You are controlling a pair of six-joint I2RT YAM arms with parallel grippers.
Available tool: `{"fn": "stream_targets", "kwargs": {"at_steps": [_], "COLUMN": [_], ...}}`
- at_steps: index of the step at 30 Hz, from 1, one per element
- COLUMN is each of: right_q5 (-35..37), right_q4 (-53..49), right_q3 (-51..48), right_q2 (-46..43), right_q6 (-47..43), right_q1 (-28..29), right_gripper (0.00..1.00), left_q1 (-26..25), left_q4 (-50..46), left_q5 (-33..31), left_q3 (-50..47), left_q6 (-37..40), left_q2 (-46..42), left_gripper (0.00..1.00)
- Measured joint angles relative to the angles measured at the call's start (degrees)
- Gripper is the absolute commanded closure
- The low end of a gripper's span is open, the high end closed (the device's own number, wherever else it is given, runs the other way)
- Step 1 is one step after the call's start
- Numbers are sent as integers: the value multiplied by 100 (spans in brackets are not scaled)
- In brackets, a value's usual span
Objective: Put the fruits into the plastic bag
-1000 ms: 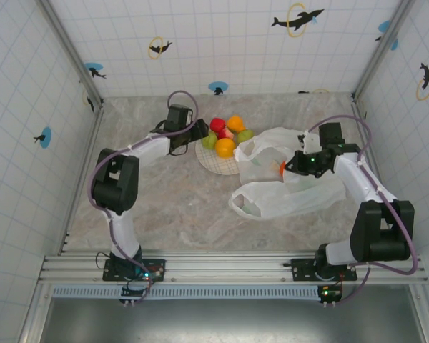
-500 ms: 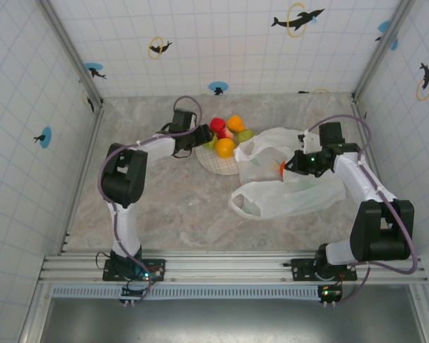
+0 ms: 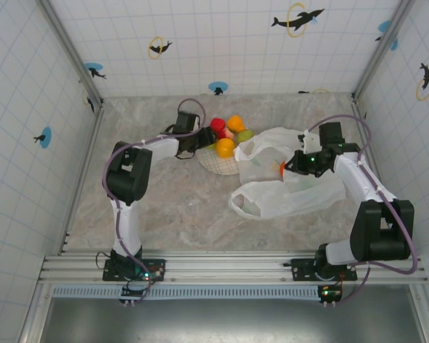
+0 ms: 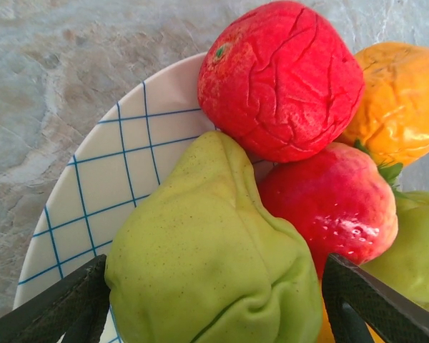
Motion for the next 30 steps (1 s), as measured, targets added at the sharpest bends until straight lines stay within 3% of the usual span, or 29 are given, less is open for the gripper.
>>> {"fn": "stream_targets", "kwargs": {"at_steps": [18, 24, 30], "right_q5": [4, 7, 4], "right_q4": [0, 0, 4], "right_q3": [0, 0, 0], "right_q2": [0, 0, 0], "right_q6": [0, 0, 17], "right_q1": [0, 0, 0], "right_gripper": [100, 100, 100], "left_q1": [-4, -2, -37], "left_q4": [79, 98, 313], "left_q5": [-269, -538, -442], "left_q3": [-168, -820, -2280], "left_q6": [4, 122, 223], "left_q2": [-98, -994, -2590], "left_gripper": [33, 34, 35]}}
